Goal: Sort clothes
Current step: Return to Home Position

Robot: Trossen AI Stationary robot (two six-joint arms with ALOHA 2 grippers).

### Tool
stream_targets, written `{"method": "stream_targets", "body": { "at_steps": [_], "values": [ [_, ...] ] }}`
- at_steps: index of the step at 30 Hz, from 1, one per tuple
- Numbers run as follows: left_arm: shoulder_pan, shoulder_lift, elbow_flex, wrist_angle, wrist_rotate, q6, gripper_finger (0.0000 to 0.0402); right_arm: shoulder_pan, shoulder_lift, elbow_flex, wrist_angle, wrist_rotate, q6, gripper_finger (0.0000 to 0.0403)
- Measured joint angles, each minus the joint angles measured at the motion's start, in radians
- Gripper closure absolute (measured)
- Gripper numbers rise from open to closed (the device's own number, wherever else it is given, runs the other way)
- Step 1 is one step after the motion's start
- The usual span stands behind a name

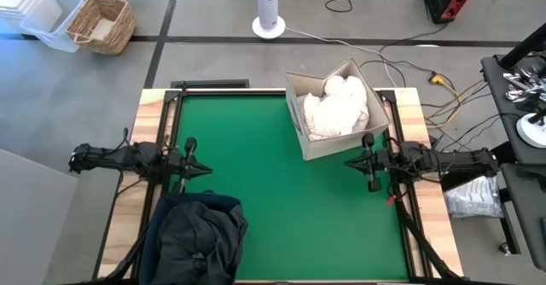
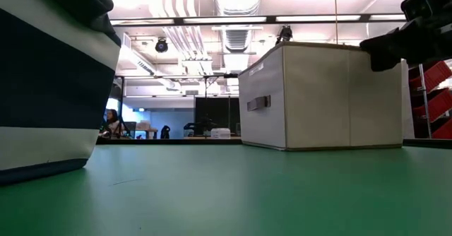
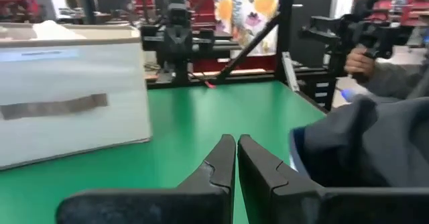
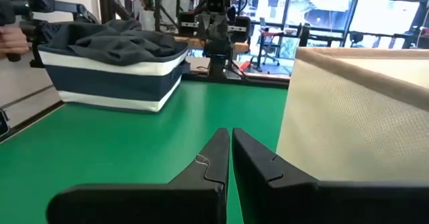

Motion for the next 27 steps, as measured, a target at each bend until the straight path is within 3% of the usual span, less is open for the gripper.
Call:
{"method": "stream_targets", "body": {
  "at_steps": [8,18,27],
  "values": [
    [0.001,0.001,0.000,-0.083,-0.068,-0.038,0.0401,0.000,-0.001,0.000,-0.006,0.017,-0.004,0.0390],
    [0.001,0.002,-0.002,-0.047,-0.069,-0.038,0.0401,0.000,0.058,-0.001,-0.006,0.053,0.013,0.0390],
    [0.001,0.005,-0.002,-0.040,-0.068,-0.176,0.0401,0.000,0.065,-0.002,0.004,0.065,0.039,0.0390]
  ]
}}
